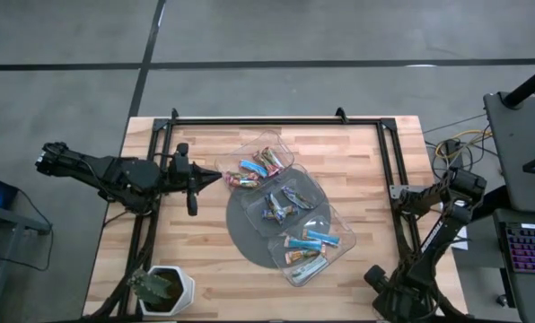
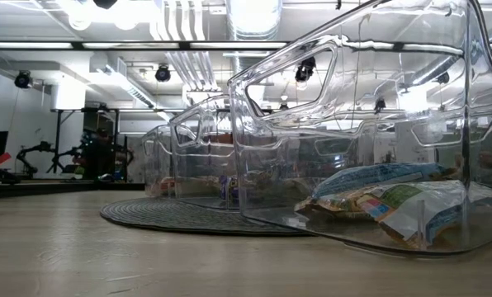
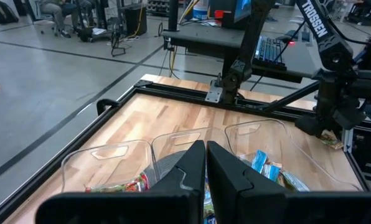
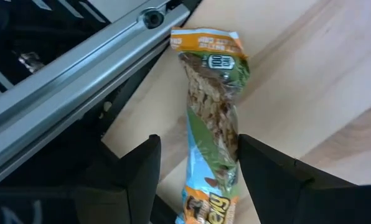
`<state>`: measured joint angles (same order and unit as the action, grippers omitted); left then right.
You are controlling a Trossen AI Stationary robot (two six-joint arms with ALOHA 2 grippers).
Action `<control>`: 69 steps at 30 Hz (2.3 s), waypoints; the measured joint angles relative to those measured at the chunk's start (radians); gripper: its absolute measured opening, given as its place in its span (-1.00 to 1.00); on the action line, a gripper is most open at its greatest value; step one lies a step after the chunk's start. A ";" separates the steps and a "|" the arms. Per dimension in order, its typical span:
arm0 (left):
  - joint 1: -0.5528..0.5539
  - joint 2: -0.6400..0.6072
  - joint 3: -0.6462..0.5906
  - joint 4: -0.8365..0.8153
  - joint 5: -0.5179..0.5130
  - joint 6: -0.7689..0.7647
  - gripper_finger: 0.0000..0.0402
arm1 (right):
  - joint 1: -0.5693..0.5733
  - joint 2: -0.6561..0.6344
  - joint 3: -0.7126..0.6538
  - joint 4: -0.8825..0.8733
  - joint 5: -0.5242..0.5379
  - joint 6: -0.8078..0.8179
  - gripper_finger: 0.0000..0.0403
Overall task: Pick and place Granola Bars by type
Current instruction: Put the yellow granola bar into the bottom transparent bin
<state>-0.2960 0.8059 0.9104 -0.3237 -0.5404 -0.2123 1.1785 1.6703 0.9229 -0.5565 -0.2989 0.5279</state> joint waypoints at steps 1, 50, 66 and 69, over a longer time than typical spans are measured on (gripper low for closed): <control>0.000 0.000 0.000 0.000 0.000 0.000 -1.00 | -0.003 0.000 -0.003 0.007 -0.010 0.000 0.01; 0.000 0.002 0.000 0.001 0.000 -0.001 -1.00 | -0.082 -0.002 -0.074 0.044 -0.088 -0.027 -0.74; 0.000 0.001 0.000 0.001 0.000 -0.001 -1.00 | -0.256 -0.075 0.051 -0.031 -0.066 -0.075 -0.74; 0.000 0.000 0.000 0.001 0.000 -0.001 -1.00 | -0.275 -0.104 0.110 -0.061 -0.062 -0.068 -0.74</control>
<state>-0.2959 0.8062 0.9104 -0.3225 -0.5400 -0.2134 0.9040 1.5662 1.0333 -0.6171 -0.3606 0.4599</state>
